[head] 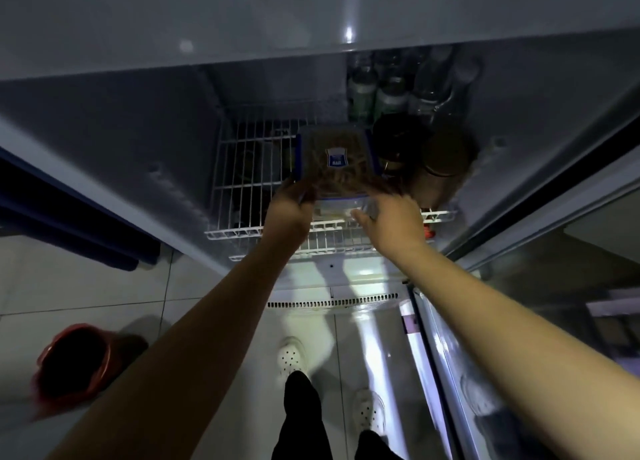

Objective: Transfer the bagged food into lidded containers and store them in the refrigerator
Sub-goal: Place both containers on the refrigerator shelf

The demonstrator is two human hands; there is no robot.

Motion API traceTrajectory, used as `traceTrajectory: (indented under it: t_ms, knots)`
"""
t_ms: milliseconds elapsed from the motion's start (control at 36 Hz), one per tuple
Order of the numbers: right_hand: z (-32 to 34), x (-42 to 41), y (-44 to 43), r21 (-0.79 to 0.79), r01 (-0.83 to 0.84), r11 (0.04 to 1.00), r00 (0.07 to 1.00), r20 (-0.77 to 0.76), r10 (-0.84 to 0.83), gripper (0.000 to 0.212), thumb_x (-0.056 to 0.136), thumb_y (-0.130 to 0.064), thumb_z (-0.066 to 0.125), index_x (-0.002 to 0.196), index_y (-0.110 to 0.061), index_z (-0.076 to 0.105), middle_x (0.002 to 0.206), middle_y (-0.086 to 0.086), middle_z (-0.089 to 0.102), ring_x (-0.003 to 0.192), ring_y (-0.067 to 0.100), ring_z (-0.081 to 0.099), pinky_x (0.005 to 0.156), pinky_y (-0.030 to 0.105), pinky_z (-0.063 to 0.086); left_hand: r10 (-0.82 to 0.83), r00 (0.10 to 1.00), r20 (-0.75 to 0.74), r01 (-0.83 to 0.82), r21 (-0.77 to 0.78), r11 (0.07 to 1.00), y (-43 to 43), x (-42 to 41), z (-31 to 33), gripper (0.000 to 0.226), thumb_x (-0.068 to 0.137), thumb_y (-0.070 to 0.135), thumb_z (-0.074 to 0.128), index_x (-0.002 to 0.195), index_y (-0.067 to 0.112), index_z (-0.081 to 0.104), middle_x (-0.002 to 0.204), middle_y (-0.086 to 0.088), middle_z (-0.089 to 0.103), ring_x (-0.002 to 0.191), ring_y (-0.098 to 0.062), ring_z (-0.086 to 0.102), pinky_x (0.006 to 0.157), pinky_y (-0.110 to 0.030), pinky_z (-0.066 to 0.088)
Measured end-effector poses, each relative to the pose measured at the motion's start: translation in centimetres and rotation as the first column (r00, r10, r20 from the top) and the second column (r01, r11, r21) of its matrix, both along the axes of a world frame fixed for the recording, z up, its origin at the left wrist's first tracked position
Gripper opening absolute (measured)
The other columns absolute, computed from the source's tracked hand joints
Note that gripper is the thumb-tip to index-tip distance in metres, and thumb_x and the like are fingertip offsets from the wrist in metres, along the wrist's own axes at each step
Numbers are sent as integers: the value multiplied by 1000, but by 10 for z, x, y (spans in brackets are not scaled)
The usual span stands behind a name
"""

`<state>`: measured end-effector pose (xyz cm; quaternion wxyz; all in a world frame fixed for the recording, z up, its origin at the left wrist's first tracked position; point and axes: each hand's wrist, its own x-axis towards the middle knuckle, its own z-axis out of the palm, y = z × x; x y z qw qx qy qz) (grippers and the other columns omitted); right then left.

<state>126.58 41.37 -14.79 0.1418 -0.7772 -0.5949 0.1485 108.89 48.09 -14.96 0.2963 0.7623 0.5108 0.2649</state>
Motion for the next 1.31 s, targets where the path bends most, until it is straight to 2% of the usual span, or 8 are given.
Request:
traceTrajectory:
  t_ms: [111, 194, 333, 583, 722, 944, 1083, 1306]
  knots:
    - [-6, -6, -7, -61, -45, 997, 998, 33, 47, 51, 93, -47, 59, 138, -24, 54, 135, 9, 60, 129, 34, 45, 106, 39, 34, -120, 896, -427, 202, 151, 968, -5, -1, -14, 37, 106, 18, 40, 131, 2, 61, 153, -18, 44, 145, -34, 34, 119, -42, 25]
    - [-11, -7, -17, -47, -46, 998, 995, 87, 50, 52, 94, -49, 54, 139, -23, 51, 142, 5, 54, 133, 31, 39, 110, 41, 29, -106, 889, -446, 154, 73, 985, -25, 4, -28, 54, 101, 43, 47, 139, 4, 49, 160, -18, 30, 148, -36, 26, 119, -48, 29]
    - [-11, -8, -25, -31, -58, 998, 991, 119, 61, 61, 95, -47, 52, 150, -27, 36, 157, -2, 37, 143, 28, 28, 117, 45, 21, -75, 830, -553, 135, 69, 988, -45, 3, -47, 89, 88, 67, 47, 154, 25, 4, 167, -15, 7, 153, -39, 4, 121, -53, 1]
    - [-10, -10, -27, -192, -68, 979, 995, 59, 81, 80, 92, -56, 52, 157, -27, 14, 164, -2, 18, 150, 31, 12, 121, 51, 13, -77, 806, -587, 153, 81, 985, -43, 1, -42, 105, 77, 61, 69, 158, 19, 17, 164, -19, 20, 149, -45, 18, 119, -59, 12]
    - [14, -3, -45, -299, -109, 948, 993, -3, 114, 88, 90, -69, 45, 158, -33, 4, 168, -7, -2, 153, 27, -12, 121, 57, 1, -143, 772, -619, 132, -63, 989, -46, -7, -11, 105, 83, 60, 65, 160, 31, 0, 169, -7, -5, 153, -40, -6, 122, -56, 1]
    - [53, -16, -129, -151, -66, 986, 983, -177, 38, 78, 88, -66, 52, 155, -43, 20, 167, -10, 5, 153, 21, -6, 119, 56, 7, -55, 925, -377, 20, -97, 995, -147, -48, 46, 88, 88, 54, 62, 158, 38, 11, 169, 1, 0, 154, -30, -6, 123, -50, -1]
    - [61, -52, -185, -124, -144, 982, 962, -250, 110, 72, 90, -67, 50, 153, -47, 21, 167, -11, 2, 153, 19, -7, 119, 53, 6, 69, 901, -429, -84, -16, 996, -233, -86, 51, 88, 84, 58, 65, 157, 25, 29, 164, -10, 25, 149, -39, 24, 115, -58, 28]
    - [104, -128, -247, -43, -403, 914, 883, -282, 376, 70, 91, -70, 43, 152, -53, 12, 165, -19, -9, 151, 10, -18, 122, 47, -2, 256, 885, -389, -323, -115, 940, -325, -151, 73, 88, 84, 70, 50, 158, 34, 17, 168, 2, 8, 155, -27, 1, 124, -52, 10]
